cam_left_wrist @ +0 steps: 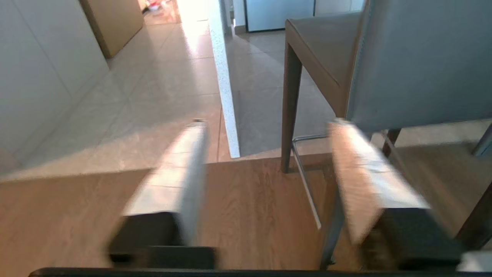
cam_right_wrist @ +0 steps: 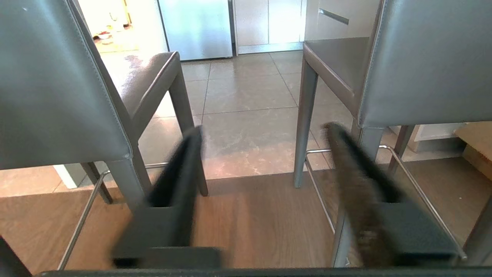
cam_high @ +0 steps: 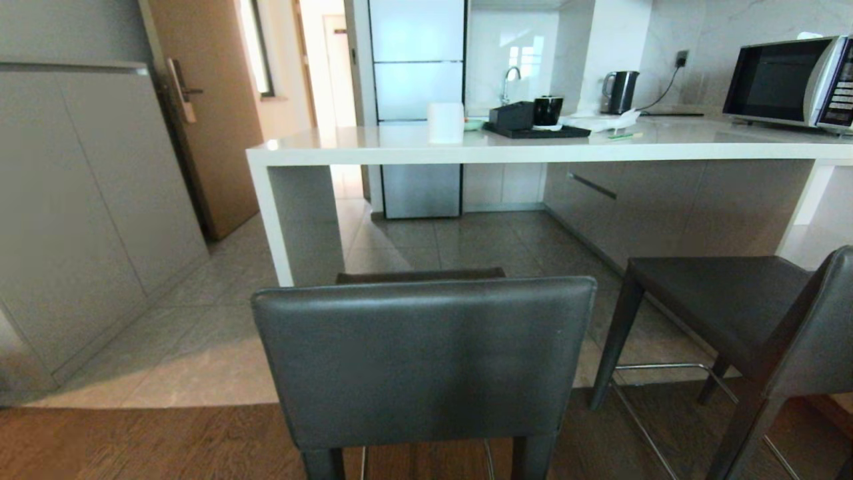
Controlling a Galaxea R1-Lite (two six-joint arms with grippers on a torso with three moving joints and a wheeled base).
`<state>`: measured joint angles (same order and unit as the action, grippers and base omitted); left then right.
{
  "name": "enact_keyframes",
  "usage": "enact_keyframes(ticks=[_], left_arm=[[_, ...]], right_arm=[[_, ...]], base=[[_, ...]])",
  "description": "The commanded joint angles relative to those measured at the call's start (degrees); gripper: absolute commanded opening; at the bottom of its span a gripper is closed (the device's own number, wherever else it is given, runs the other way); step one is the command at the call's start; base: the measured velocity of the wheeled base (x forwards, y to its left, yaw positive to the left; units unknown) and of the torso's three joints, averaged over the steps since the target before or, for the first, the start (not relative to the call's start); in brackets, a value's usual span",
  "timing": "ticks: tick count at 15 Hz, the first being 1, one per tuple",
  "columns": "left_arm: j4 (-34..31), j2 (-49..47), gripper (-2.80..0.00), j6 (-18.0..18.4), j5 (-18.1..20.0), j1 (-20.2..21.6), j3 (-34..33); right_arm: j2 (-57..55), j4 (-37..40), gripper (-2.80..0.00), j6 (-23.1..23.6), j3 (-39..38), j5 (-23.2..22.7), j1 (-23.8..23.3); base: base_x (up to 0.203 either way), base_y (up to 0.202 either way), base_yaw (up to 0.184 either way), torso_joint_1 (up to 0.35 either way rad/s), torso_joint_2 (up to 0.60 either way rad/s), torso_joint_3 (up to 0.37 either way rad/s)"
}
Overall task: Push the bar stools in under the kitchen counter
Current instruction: Push the gray chair back under the dining table
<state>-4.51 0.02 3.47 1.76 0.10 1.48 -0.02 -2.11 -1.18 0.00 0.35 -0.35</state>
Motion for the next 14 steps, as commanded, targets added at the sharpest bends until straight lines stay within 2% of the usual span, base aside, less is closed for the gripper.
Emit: enact_keyframes(ticks=[1, 14], left_arm=[[0.0, 0.0, -2.80, -1.6, -1.1, 0.0, 0.0], [1.6, 0.0, -2.80, -3.6, -2.1, 0.0, -0.4]], right_arm=[[-0.1, 0.0, -2.80, 0.0, -0.4, 0.0, 0.0], [-0.1, 0.0, -2.80, -0.1, -0.4, 0.0, 0.0]], base=[[0.000, 0.000, 0.000, 0.000, 0.00, 0.000], [0.000, 0.000, 0.000, 0.000, 0.00, 0.000]])
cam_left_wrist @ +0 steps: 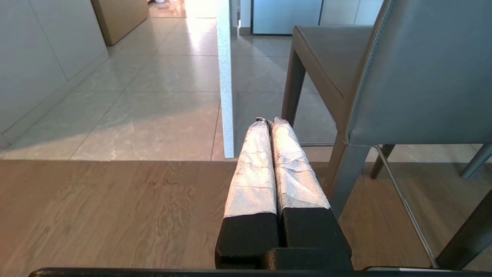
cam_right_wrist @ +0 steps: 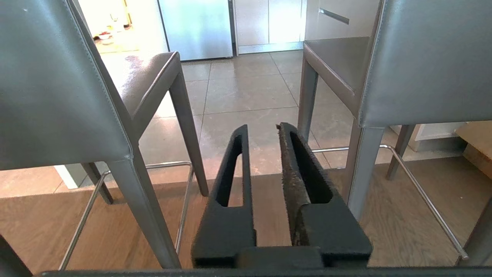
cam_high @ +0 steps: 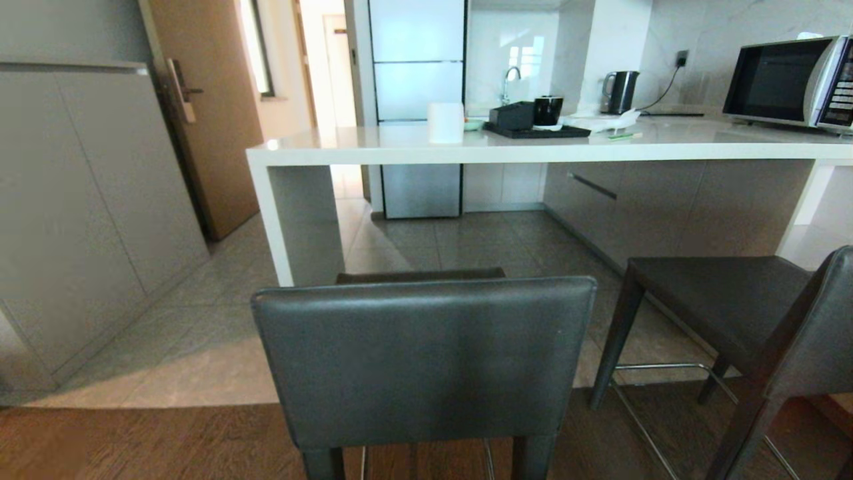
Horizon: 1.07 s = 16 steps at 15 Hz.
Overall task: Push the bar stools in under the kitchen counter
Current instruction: Push the gray chair back under the dining table
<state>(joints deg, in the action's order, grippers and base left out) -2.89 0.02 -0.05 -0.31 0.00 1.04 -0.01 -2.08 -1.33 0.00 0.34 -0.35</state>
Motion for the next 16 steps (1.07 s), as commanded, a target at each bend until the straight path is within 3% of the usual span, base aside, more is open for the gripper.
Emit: enact_keyframes(ticks=[1, 11, 16], left_arm=[[0.1, 0.0, -2.80, -0.1, 0.0, 0.0, 0.0], [0.1, 0.0, -2.80, -0.3, 0.0, 0.1, 0.0], [0.1, 0.0, -2.80, -0.3, 0.0, 0.0, 0.0]], right_arm=[[-0.1, 0.0, -2.80, 0.0, -0.4, 0.0, 0.0], [-0.1, 0.0, -2.80, -0.1, -0.4, 0.0, 0.0], [-0.1, 0.0, -2.80, -0.1, -0.4, 0.0, 0.0]], base=[[0.000, 0.000, 0.000, 0.000, 0.00, 0.000], [0.000, 0.000, 0.000, 0.000, 0.00, 0.000], [-0.158, 0.000, 0.000, 0.004, 0.00, 0.005]])
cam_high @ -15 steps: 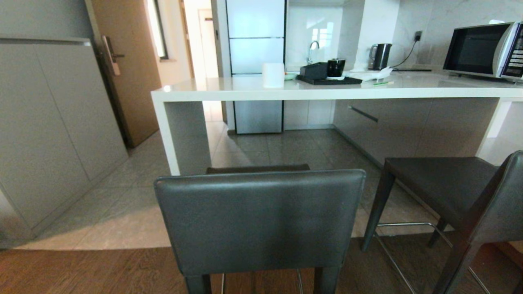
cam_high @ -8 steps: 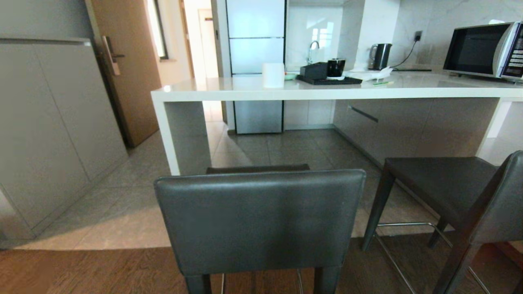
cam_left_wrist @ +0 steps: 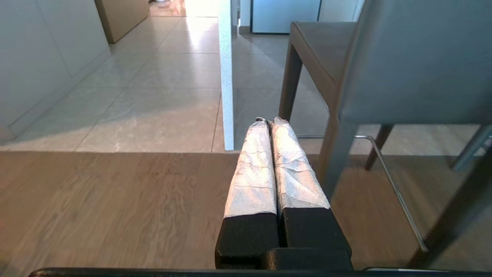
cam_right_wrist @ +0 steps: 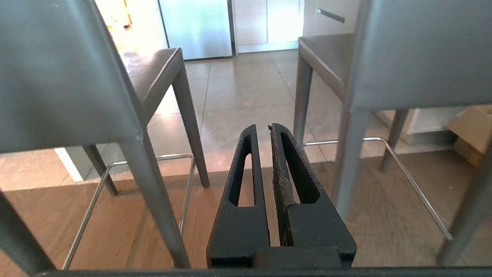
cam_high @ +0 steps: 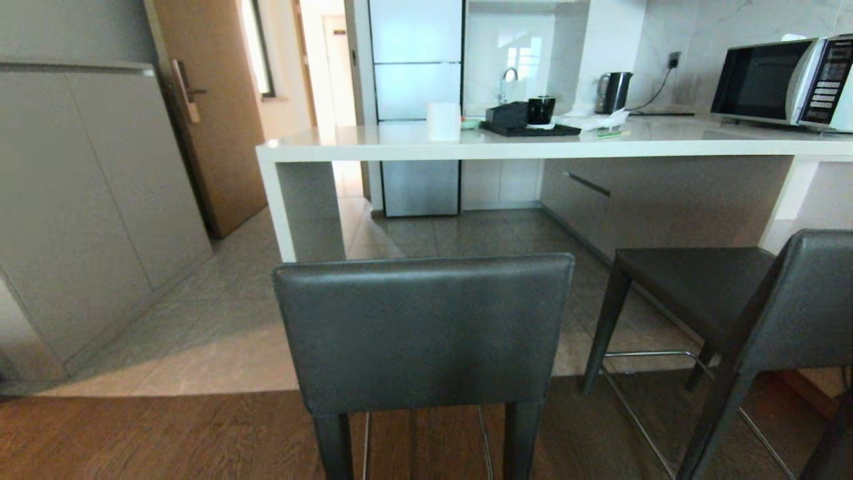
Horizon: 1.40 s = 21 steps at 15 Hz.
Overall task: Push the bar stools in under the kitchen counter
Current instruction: Push the gray chair back under the dining table
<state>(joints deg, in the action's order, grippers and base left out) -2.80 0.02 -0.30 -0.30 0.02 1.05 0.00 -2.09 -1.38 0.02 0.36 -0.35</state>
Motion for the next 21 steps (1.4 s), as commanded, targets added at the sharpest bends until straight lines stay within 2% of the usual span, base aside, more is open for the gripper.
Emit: enact_keyframes(ticks=[1, 9, 21], left_arm=[[0.0, 0.0, -2.80, 0.0, 0.0, 0.0, 0.0], [0.0, 0.0, -2.80, 0.0, 0.0, 0.1, 0.0], [0.0, 0.0, -2.80, 0.0, 0.0, 0.0, 0.0]], right_arm=[[-0.1, 0.0, -2.80, 0.0, -0.4, 0.0, 0.0], [-0.1, 0.1, -2.80, 0.0, -0.4, 0.0, 0.0], [-0.1, 0.2, -2.80, -0.1, -0.4, 0.0, 0.0]], base=[[-0.061, 0.000, 0.000, 0.002, 0.00, 0.003], [0.000, -0.022, 0.001, 0.001, 0.00, 0.000], [0.000, -0.193, 0.001, 0.004, 0.00, 0.002]])
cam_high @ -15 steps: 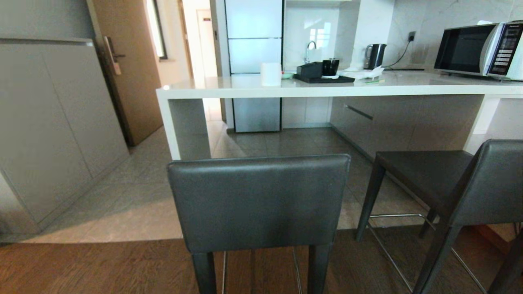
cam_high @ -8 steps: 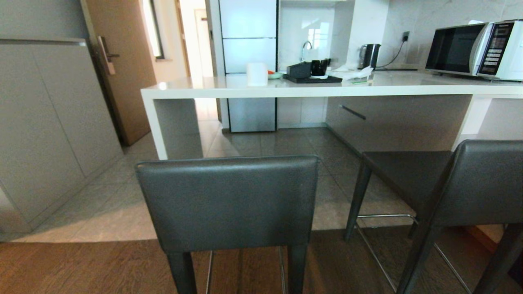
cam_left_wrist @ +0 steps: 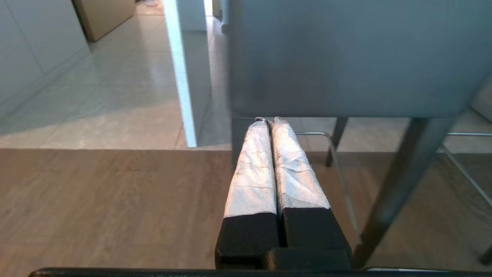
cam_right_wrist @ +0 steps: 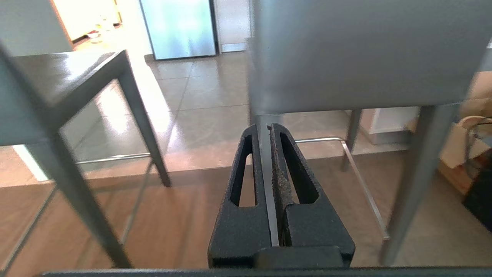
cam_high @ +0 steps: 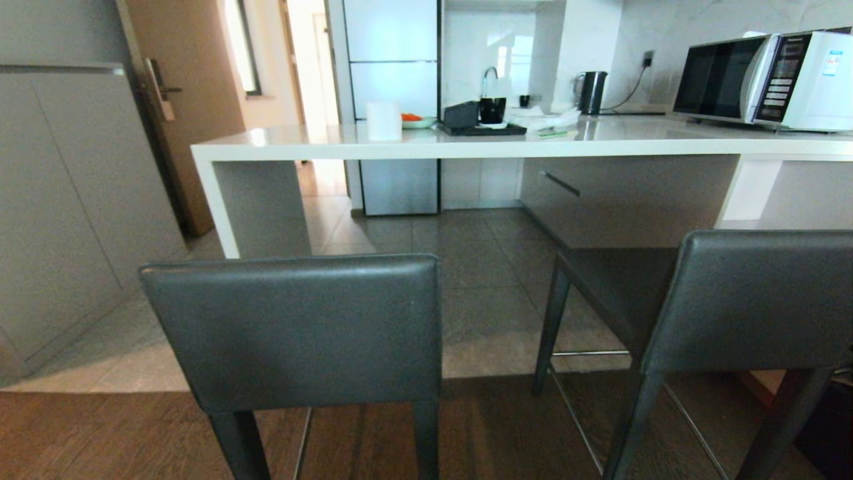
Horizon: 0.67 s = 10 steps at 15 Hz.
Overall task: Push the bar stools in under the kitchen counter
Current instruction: Push the gray chair back under the dining table
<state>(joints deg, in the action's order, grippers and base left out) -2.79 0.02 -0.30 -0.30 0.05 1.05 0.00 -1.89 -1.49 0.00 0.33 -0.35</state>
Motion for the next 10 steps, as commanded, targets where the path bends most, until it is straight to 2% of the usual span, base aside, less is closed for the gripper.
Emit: enact_keyframes(ticks=[1, 10], left_arm=[[0.0, 0.0, -2.80, 0.0, 0.0, 0.0, 0.0], [0.0, 0.0, -2.80, 0.0, 0.0, 0.0, 0.0]], right_arm=[[-0.1, 0.0, -2.80, 0.0, -0.4, 0.0, 0.0], [-0.1, 0.0, -2.80, 0.0, -0.4, 0.0, 0.0]], base=[[0.000, -0.195, 0.001, 0.002, 0.00, 0.002], [0.000, -0.194, 0.001, 0.000, 0.00, 0.003]])
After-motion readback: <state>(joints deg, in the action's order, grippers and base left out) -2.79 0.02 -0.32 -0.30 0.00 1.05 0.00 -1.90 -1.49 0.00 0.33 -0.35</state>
